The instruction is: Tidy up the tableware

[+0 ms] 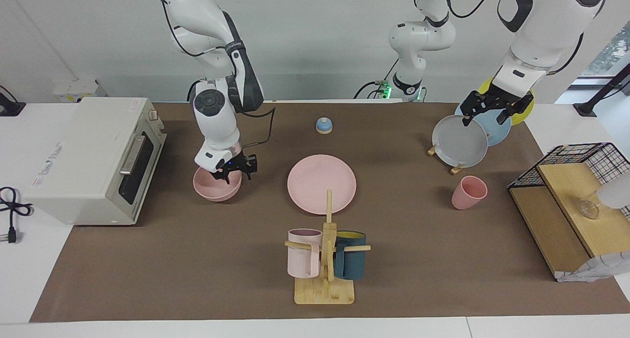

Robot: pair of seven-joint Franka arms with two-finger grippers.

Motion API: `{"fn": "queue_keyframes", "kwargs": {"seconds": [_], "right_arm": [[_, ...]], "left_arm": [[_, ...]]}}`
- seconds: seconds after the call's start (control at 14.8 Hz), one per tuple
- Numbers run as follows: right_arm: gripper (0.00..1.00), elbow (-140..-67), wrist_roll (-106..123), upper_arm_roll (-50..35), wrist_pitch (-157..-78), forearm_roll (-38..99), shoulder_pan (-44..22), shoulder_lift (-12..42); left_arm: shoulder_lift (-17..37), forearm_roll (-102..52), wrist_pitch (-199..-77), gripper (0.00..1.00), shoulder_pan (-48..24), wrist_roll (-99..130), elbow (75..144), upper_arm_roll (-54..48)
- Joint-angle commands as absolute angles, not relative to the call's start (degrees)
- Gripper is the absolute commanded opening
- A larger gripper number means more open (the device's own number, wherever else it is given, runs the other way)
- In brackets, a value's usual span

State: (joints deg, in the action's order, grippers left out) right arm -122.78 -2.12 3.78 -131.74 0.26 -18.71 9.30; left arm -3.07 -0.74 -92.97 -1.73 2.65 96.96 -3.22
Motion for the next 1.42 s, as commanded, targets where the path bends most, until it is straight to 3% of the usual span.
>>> {"fn": "queue_keyframes", "kwargs": {"seconds": [0.0,0.2,0.41,0.61,0.74,0.95,1.35], "right_arm": [[0.00,-122.6,-2.5,3.8,-132.3,-2.5,-19.4,9.4],[0.00,-115.9,-4.6,3.9,-125.2,-2.9,-22.8,10.4],[0.00,-101.5,-11.7,3.9,-112.6,-2.9,-28.8,14.3],[0.00,-82.9,-22.6,3.9,-101.6,-3.0,-36.7,23.7],[0.00,-73.8,-28.5,3.8,-98.6,-2.9,-39.8,30.1],[0.00,-72.9,-34.8,3.8,-103.2,-4.2,-44.8,32.8],[0.00,-86.9,-35.2,3.8,-116.7,-3.8,-44.7,29.9]], "left_arm": [[-4.2,0.4,-96.1,1.00,-1.8,3.2,98.7,-3.1],[-2.6,0.3,-98.1,1.00,-1.8,3.4,98.7,-3.1],[2.5,0.0,-102.3,1.00,-1.6,3.4,98.4,-3.1],[9.8,0.0,-108.3,1.00,-1.4,3.4,97.4,-2.9],[12.9,0.2,-111.3,1.00,-1.0,3.4,97.5,-2.9],[14.8,0.3,-113.8,1.00,0.6,3.3,98.3,-2.9],[15.7,0.0,-115.0,1.00,0.4,3.3,101.0,-3.0]]}}
